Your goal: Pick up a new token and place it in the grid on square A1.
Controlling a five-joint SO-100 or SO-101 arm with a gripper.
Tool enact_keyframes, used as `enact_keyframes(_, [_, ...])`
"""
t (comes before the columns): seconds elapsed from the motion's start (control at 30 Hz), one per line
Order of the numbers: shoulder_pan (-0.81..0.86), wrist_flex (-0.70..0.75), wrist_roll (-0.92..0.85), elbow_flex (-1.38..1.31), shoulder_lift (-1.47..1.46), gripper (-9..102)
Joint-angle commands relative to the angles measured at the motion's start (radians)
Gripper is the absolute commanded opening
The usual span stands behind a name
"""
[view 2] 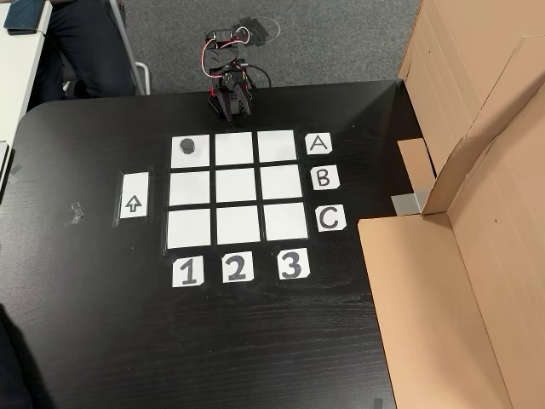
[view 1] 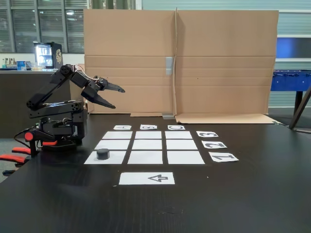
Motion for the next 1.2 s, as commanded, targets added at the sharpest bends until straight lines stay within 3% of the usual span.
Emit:
enact_keyframes(0.0, [-0.008, -0.002, 0.005, 0.002, 0.005, 36])
enact_keyframes(1.17, [-0.014, -0.029, 0.126, 0.009, 0.005, 36])
